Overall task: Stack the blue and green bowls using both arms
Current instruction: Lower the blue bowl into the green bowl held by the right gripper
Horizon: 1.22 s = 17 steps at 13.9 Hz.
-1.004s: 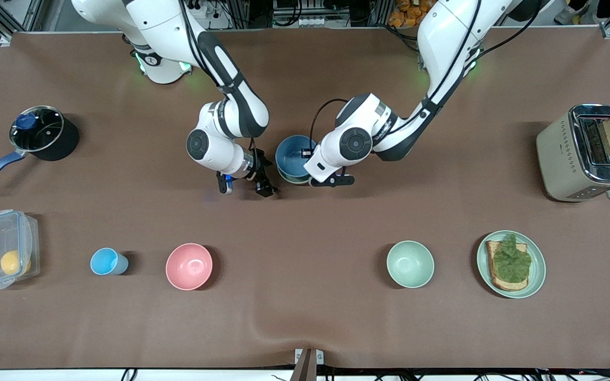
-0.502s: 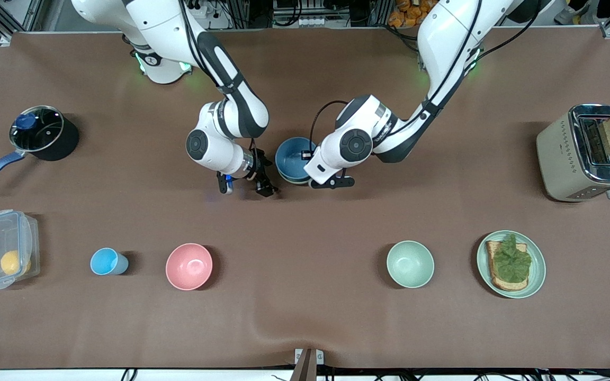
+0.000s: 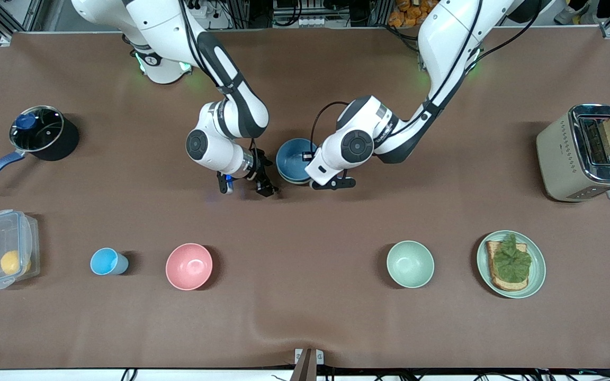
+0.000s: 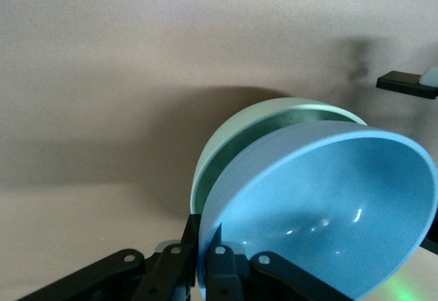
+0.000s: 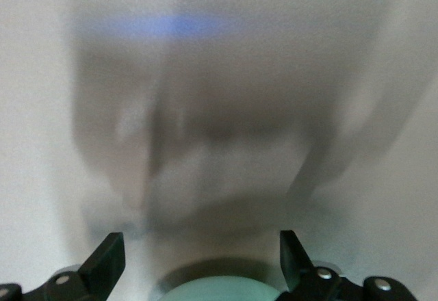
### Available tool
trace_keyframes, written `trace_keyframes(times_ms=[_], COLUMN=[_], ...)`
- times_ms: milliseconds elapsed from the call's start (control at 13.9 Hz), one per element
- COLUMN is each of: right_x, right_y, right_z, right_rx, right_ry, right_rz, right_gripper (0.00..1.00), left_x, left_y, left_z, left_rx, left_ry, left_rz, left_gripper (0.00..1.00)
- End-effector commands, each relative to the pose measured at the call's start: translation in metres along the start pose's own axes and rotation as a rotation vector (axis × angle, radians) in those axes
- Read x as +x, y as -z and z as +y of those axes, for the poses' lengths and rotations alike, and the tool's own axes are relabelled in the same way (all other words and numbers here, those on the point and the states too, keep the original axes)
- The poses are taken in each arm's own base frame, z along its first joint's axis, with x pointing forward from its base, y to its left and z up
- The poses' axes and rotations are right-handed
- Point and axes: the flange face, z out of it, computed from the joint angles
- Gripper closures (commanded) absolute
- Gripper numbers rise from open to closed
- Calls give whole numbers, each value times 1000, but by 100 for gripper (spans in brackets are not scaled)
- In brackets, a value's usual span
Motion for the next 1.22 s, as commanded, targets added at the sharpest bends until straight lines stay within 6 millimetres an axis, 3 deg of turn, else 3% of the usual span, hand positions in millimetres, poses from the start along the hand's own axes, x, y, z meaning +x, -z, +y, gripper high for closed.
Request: trace_keyframes(times_ms=[0, 645, 717, 789, 861, 1147], right_x=[-4, -5, -5, -5, -5, -5], right_y=[-2, -3, -3, -4, -4, -4], right_z=[0, 0, 1, 1, 1, 1], right_rx=[4, 2, 1, 1, 1, -1], right_ry=[4, 13, 13, 12, 11, 14], right_rz=[-19, -18, -18, -17, -18, -18], right_gripper=[0, 0, 0, 0, 0, 0], left_x=[4, 7, 7, 7, 6, 3], left_y=[-4, -15, -14, -13, -11, 15], left_z=[1, 7, 8, 8, 9, 11], left_rx=[16, 29, 26, 37, 51, 46], left_ry=[24, 8, 4, -10, -25, -27], left_rz=[13, 15, 17, 26, 44, 78], left_gripper=[100, 100, 65, 16, 0, 0])
